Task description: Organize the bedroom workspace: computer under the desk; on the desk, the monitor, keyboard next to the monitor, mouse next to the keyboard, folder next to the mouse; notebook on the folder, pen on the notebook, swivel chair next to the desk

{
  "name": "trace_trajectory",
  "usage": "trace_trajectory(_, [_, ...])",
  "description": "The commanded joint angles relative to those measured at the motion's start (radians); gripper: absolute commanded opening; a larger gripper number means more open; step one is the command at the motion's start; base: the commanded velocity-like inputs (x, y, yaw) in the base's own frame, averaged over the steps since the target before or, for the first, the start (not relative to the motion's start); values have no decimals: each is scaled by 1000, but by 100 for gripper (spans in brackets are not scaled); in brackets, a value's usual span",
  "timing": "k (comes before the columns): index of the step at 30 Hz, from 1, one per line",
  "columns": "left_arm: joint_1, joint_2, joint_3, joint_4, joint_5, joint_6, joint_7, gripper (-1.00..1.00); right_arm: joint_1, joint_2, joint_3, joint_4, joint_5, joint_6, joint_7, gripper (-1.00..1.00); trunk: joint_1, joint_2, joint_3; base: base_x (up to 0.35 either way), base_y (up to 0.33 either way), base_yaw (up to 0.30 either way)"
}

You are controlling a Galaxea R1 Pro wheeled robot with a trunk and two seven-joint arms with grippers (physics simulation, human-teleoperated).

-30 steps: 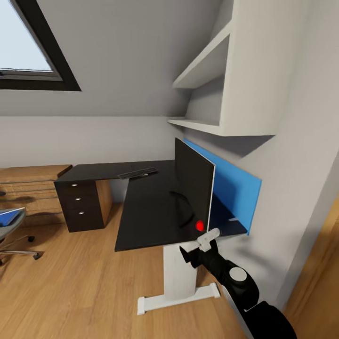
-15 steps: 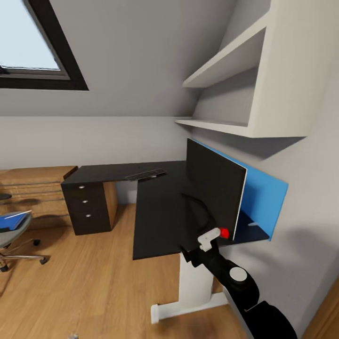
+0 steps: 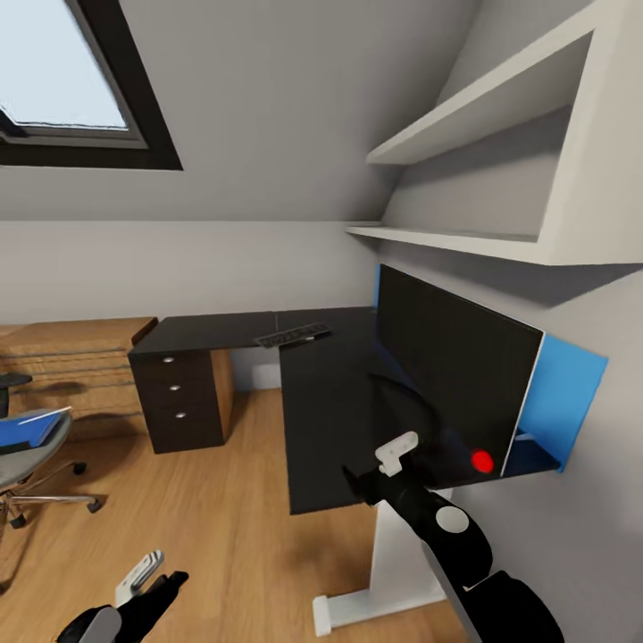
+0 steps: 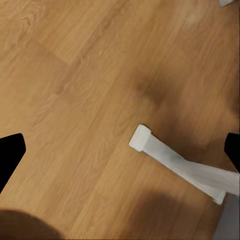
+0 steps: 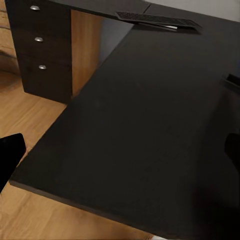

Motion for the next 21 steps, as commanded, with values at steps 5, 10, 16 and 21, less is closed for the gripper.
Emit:
trace_trajectory(5, [-34, -6, 12, 2, 12, 13, 7, 100, -1, 0, 0, -2, 3, 6, 3, 100, 0, -1, -1, 171, 302, 0])
trace_trajectory(10, [-41, -11, 16, 0, 21, 10, 5, 100, -1, 1, 1, -2, 3, 7, 2, 100, 0, -1, -1, 163, 302, 0])
trace_trajectory(16, [-25, -15, 16, -18, 43, -11, -21, 100, -1, 1, 0, -2, 1, 7, 1, 100, 0, -1, -1, 158, 302, 0])
trace_trajectory(21, [21, -15, 16, -81, 50, -40, -72, 100, -1, 1, -1, -2, -2, 7, 1, 100, 0, -1, -1, 168, 301, 0])
